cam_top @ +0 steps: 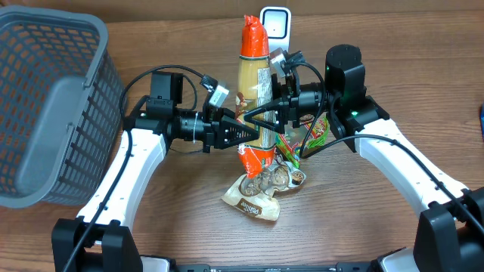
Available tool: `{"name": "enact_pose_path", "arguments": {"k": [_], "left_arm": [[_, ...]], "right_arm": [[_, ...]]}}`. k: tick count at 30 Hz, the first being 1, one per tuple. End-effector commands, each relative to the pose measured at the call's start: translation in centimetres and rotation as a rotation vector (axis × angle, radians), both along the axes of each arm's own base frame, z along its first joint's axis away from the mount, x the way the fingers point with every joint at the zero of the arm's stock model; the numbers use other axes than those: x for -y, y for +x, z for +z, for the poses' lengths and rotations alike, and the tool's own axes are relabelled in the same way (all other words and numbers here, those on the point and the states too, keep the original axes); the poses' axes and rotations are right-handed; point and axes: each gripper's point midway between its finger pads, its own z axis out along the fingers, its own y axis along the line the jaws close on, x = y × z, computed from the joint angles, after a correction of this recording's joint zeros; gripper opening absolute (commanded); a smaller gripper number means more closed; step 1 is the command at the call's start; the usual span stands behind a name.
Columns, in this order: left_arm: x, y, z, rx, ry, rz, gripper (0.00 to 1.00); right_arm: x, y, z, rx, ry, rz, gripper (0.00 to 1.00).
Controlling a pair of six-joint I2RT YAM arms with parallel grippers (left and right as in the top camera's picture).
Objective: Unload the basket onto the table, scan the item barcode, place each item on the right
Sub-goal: 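Hold the upright spaghetti pack in front of the scanner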
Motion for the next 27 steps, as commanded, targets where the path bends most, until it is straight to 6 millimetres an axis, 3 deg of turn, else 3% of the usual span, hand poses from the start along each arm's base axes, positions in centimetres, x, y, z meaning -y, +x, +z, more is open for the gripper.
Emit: {"name": "enact_pose_path", "arguments": {"k": [1, 6, 13, 15, 19, 22, 27], "left_arm": [[-0.1, -0.8, 3.0, 0.103, -0.106, -0.061, 0.04], [-0.1, -0.8, 3.0, 0.103, -0.106, -0.061, 0.04], [-0.1, -0.8, 3.0, 0.103, -0.105, -0.061, 0.06], [-0.1, -0.8, 2.9, 0.102, -0.101, -0.057, 0.2], [-0.3, 0.7, 1.0, 0.03, 0.019, 0.03, 0.72], [-0.7, 1.7, 0.0, -0.016, 0.081, 0.089, 0.97], [-1.9, 3.3, -1.5, -0.049, 0.171, 0.187, 1.0]], "right_arm": [[-0.1, -0.4, 1.2, 0.034, 0.015, 0.017, 0.72], [-0.1, -0.4, 1.3, 0.039, 0.018, 0.017, 0.38], [-0.1, -0.4, 1.3, 0.038, 0.018, 0.016, 0.14], [-0.1, -0.3, 1.3, 0.035, 0.017, 0.012, 0.11], [-0.1, 0.8, 0.8, -0.013, -0.006, -0.059, 0.06], [0.0, 2.1, -0.3, -0.06, -0.046, -0.142, 0.04], [0.7, 4.4, -3.1, -0.135, -0.152, -0.313, 0.04]]}}
